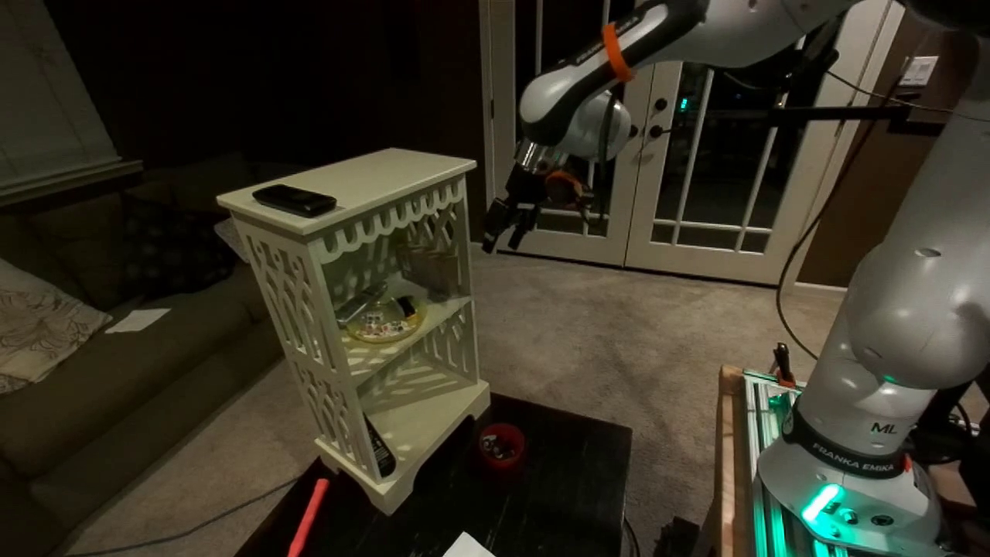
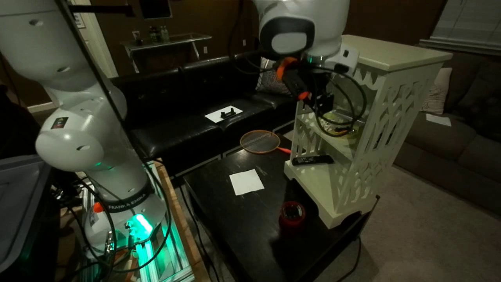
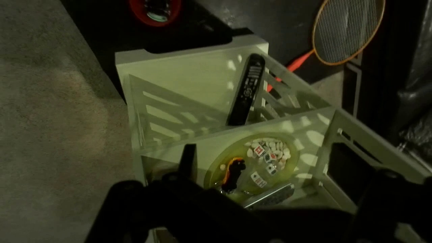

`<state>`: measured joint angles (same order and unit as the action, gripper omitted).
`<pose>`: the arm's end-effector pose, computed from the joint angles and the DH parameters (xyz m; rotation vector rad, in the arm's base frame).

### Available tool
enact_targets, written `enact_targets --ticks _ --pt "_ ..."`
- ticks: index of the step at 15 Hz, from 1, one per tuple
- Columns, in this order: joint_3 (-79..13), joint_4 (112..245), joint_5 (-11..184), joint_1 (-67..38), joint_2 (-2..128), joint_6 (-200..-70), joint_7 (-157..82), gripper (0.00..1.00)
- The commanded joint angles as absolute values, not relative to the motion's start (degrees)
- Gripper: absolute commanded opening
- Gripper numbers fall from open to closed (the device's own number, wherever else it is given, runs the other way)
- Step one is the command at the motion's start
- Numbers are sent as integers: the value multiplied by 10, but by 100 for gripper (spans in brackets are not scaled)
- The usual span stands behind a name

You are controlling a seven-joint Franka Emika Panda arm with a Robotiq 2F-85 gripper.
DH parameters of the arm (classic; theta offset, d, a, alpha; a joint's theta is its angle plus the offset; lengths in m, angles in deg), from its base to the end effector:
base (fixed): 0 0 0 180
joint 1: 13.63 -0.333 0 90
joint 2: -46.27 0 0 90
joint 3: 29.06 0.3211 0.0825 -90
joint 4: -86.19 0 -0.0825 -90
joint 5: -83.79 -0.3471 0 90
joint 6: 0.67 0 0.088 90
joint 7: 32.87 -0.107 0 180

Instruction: Move the yellow plate to the second shelf

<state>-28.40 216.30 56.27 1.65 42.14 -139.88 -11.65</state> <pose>0.4831 -0.1244 0.4383 -2.8230 0.3052 -0.4652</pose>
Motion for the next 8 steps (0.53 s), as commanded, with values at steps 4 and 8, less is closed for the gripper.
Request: enact_targets --ticks 4,8 --pt "-374 2180 713 -39 206 -1196 -76 100" --pt "-388 2173 732 -55 206 -1201 -101 100"
